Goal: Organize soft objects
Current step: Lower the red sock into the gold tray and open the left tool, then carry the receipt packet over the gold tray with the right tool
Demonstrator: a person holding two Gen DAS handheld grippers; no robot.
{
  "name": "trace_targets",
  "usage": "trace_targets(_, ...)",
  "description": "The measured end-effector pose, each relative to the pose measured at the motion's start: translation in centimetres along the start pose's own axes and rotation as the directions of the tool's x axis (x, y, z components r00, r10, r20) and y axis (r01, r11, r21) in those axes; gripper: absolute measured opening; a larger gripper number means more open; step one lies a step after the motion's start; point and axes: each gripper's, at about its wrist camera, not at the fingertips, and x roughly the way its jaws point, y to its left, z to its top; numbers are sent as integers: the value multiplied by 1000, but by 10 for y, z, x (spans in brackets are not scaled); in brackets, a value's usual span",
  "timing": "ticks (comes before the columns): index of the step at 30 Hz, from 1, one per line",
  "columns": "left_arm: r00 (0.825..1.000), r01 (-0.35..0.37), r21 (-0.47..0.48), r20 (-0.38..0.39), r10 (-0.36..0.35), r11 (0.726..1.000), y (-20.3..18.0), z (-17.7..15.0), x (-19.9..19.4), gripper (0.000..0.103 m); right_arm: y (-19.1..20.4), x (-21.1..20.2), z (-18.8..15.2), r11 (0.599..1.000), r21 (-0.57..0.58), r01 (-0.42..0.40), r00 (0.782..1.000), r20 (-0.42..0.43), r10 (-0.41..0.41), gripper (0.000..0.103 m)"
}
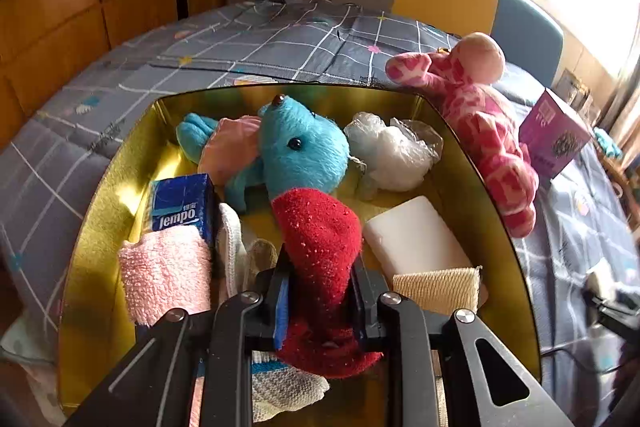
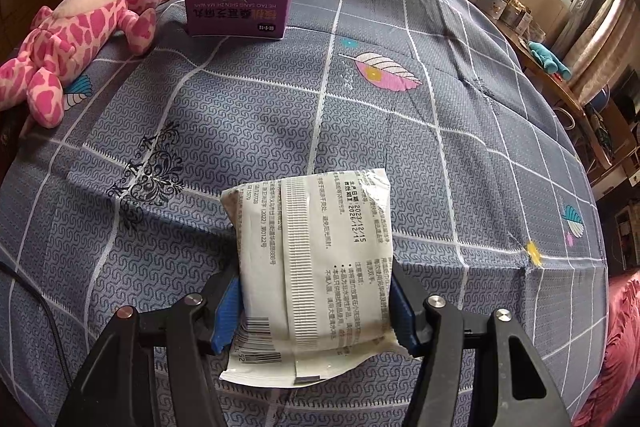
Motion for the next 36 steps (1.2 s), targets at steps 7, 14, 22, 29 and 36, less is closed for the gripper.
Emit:
trace_targets(7, 999, -11, 18, 31, 10, 1000, -4, -2, -14, 30, -1, 0, 0, 1000, 4, -3, 1000, -1, 3, 62)
trace_targets(14, 998, -21, 19, 61, 19, 1000, -4, 1, -31, 36, -1, 0, 0, 1000, 4, -2, 1000, -2, 2, 62)
trace_targets(22, 994, -27, 12, 106, 26, 1000, -2, 3, -54, 48, -1, 0, 0, 1000, 0, 2, 1000, -1, -2, 62)
trace_targets(29, 989, -44, 9, 145, 43, 999, 7, 3, -71, 63, -1, -1, 1, 1000, -1, 4, 1000, 0, -4, 62)
trace_targets(36, 984, -48, 3, 174, 47, 999, 16, 0, -85, 71, -2, -2, 1, 1000, -4, 9, 1000, 1, -9, 62)
